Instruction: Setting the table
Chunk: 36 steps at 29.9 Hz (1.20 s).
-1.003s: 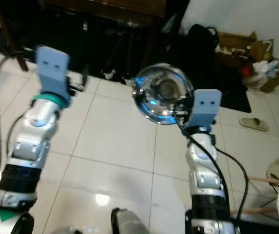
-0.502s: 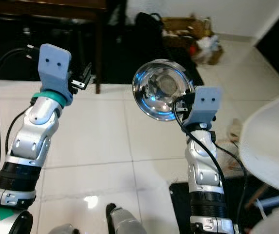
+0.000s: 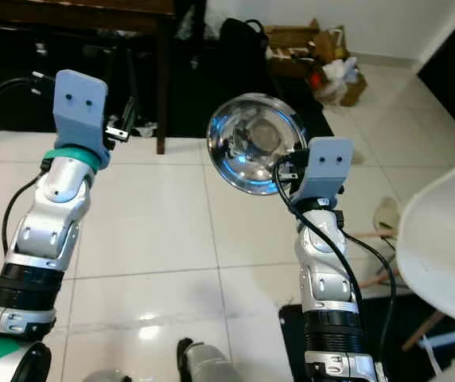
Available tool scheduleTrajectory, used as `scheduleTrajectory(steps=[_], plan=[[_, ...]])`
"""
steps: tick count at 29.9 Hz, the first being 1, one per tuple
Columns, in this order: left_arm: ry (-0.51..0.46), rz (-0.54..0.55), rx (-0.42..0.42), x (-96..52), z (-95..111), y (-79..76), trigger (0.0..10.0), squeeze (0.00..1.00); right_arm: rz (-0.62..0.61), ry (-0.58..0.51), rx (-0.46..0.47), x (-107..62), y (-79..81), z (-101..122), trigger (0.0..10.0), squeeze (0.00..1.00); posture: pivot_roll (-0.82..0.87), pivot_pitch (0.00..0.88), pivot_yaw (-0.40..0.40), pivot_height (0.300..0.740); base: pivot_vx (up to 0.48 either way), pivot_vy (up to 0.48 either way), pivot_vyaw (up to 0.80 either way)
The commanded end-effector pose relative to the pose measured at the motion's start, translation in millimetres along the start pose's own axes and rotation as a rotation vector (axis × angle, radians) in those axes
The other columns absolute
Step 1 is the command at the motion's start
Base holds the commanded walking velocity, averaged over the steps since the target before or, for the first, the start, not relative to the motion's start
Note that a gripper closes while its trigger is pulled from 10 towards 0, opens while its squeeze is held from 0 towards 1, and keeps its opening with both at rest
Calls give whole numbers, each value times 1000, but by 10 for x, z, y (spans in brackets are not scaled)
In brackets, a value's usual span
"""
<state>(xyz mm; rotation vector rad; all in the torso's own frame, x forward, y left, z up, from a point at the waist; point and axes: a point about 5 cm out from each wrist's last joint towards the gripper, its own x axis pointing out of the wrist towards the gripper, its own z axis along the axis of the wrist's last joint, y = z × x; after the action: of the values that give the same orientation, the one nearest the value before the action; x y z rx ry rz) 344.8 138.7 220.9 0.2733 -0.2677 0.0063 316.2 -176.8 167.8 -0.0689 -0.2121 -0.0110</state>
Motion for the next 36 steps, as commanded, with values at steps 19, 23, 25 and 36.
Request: scheduleTrajectory(steps=[19,23,25,36], plan=[[0,-30,-13,3,7,-119,10000,0,-49,-24,-7,4,-136,51,10000,0,26,42,-65,740,480,0,-379],[-1,-28,-13,3,8,-114,10000,0,-47,-29,-8,13,-128,71,10000,0,18,45,-69,740,480,0,0],[1,-26,-14,5,1,-112,10000,0,-48,-43,-6,31,-126,114,10000,0,15,44,-67,740,480,0,0],[-3,-23,-13,21,8,-102,10000,0,-36,-66,8,48,-84,165,10000,0,18,43,-62,740,371,0,0]])
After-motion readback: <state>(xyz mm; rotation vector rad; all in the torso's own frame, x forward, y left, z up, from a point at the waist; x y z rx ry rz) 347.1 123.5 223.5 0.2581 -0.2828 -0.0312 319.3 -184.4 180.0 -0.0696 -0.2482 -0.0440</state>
